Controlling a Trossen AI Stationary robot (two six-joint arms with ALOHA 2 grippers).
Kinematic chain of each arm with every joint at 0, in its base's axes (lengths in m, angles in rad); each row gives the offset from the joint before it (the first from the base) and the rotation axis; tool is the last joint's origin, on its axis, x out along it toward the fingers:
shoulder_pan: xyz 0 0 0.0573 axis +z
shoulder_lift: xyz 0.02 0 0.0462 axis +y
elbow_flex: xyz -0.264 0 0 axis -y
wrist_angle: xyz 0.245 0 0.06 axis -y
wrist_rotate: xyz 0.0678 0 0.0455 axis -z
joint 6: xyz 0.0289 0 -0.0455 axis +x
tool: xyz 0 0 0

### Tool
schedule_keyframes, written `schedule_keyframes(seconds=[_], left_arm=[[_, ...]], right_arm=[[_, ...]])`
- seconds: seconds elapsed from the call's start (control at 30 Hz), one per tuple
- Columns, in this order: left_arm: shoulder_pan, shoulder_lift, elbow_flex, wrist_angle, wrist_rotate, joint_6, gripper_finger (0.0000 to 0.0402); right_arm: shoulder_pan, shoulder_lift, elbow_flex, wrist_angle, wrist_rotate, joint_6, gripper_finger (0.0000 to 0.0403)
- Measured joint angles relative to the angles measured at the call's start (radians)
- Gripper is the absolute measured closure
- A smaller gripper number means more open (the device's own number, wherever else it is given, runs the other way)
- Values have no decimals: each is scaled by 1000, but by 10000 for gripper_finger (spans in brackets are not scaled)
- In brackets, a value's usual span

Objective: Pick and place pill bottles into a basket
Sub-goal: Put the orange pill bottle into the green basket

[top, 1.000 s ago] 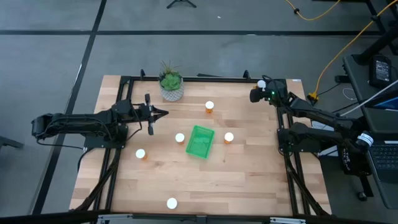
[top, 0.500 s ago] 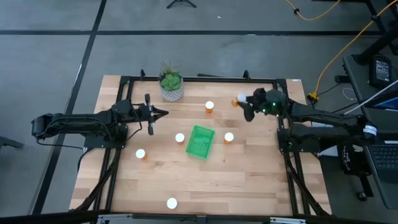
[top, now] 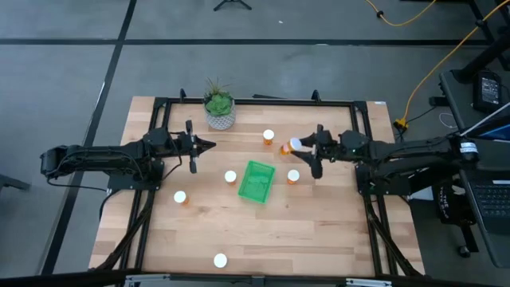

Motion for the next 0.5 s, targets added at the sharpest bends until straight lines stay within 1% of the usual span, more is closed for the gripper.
schedule_keyframes(seconds=[0.1, 0.2, 0.27, 0.33, 0.4, 0.5], left_arm=[[0, 0, 0, 0, 0, 0, 395], [0, 0, 0, 0, 0, 0, 396], [0, 0, 0, 0, 0, 0, 395], [0, 0, 0, 0, 0, 0, 396], [0, 0, 0, 0, 0, 0, 396], [0, 0, 0, 0, 0, 0, 396]], right_arm=[[25, 44, 10, 4, 20, 2, 207], [54, 93, 70, -38, 45, -12, 207], [74, 130, 136, -97, 46, -32, 207], [92, 172, 212, -182, 71, -48, 207], [104, 216, 289, -283, 99, -49, 207], [114, 281, 381, -373, 107, -43, 207]])
